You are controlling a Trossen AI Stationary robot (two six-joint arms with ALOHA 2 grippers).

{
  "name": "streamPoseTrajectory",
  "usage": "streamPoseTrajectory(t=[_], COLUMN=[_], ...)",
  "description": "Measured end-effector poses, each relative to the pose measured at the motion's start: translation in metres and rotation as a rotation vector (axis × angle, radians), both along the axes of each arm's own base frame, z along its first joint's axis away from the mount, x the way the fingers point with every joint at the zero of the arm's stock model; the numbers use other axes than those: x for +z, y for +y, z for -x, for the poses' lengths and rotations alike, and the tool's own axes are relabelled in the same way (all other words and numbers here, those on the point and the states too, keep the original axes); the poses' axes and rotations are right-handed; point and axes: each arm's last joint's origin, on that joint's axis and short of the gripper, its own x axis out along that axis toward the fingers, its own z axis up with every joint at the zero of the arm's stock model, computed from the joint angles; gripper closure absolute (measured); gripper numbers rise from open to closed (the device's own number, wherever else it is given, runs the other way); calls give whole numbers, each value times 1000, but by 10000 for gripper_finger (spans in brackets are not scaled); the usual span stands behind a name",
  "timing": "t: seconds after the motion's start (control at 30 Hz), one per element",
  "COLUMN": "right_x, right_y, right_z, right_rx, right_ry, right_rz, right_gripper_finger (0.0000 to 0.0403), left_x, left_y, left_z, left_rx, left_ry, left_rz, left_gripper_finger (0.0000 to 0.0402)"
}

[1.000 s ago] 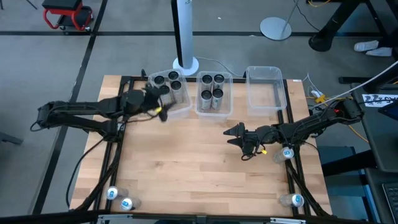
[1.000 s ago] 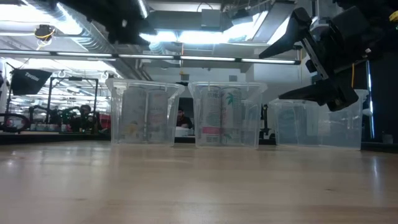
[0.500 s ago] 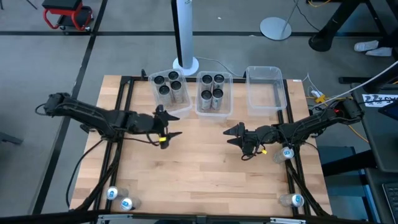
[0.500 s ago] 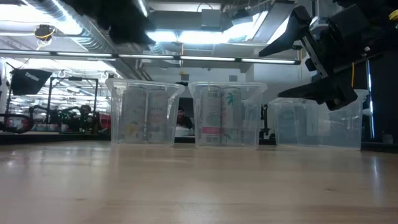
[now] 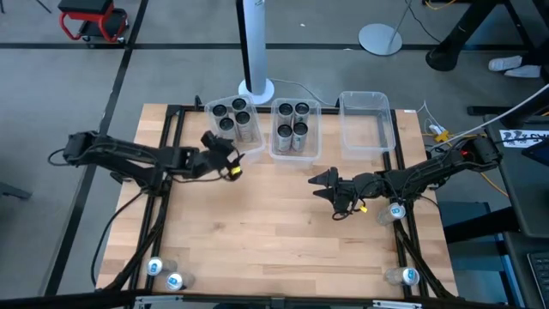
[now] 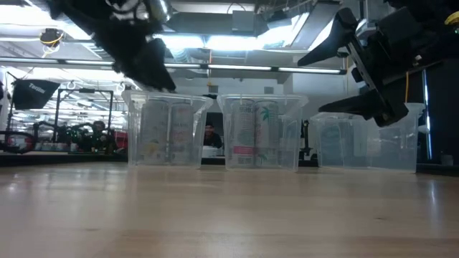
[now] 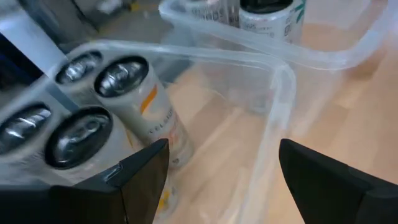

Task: Sort soda cans
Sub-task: Adjust the left transparent bin

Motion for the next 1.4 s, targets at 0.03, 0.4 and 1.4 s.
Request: streamPoseTrajectory(t=[0.03, 0.4, 1.4], right_x=[0, 0, -2], right_y=[0, 0, -1], right_z=[0, 0, 1], right_rx=[0, -1, -33], right_ry=[1, 0, 16], right_rz=[0, 1, 16], right_gripper_finger=[8, 8, 8], left_x=[-1, -9, -17], left_y=[4, 35, 33], left_z=[-1, -1, 15], left_rx=[0, -5, -323], left_ry=[-12, 44, 374], left_rz=[37, 130, 131], left_gripper_finger=[109, 109, 378])
